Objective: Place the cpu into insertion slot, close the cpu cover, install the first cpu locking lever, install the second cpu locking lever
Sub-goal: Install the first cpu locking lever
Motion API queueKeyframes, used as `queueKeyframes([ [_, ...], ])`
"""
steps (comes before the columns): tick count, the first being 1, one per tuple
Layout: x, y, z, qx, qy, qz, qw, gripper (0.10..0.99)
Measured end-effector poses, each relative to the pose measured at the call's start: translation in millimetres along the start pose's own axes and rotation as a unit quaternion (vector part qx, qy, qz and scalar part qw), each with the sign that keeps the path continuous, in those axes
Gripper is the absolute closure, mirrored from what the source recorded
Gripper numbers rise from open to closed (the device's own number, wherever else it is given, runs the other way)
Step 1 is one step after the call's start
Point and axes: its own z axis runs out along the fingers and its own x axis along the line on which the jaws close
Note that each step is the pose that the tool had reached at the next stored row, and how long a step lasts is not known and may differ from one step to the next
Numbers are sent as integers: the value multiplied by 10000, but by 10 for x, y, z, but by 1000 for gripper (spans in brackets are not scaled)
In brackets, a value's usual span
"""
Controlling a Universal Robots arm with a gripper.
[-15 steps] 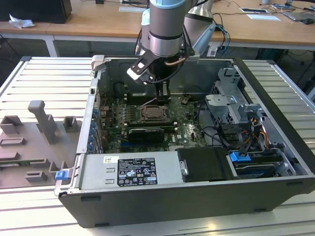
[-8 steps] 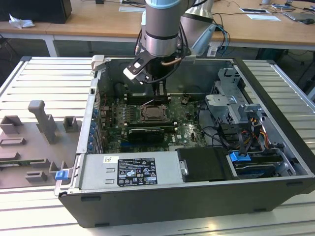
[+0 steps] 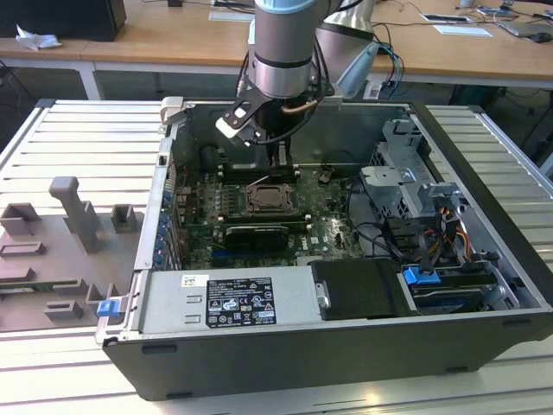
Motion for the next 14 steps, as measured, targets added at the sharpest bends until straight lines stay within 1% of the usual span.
queueKeyframes([
  [1, 2, 1, -28, 0, 0, -1, 10000, 980],
  [3, 10, 4, -140, -1, 1, 0, 10000, 980],
  [4, 12, 5, -171, -1, 1, 0, 10000, 980],
  [5, 14, 5, -197, -1, 0, -3, 10000, 980],
  [6, 15, 6, -198, -1, 2, -50, 10000, 980],
  [7, 15, 5, -198, 2, 7, -261, 9997, 980],
  [9, 15, 5, -198, 6, 14, -542, 9985, 980],
  [11, 15, 5, -198, 7, 16, -660, 9978, 980],
  [12, 15, 6, -198, 10, 22, -865, 9962, 980],
  [14, 15, 6, -198, 13, 28, -1101, 9939, 980],
])
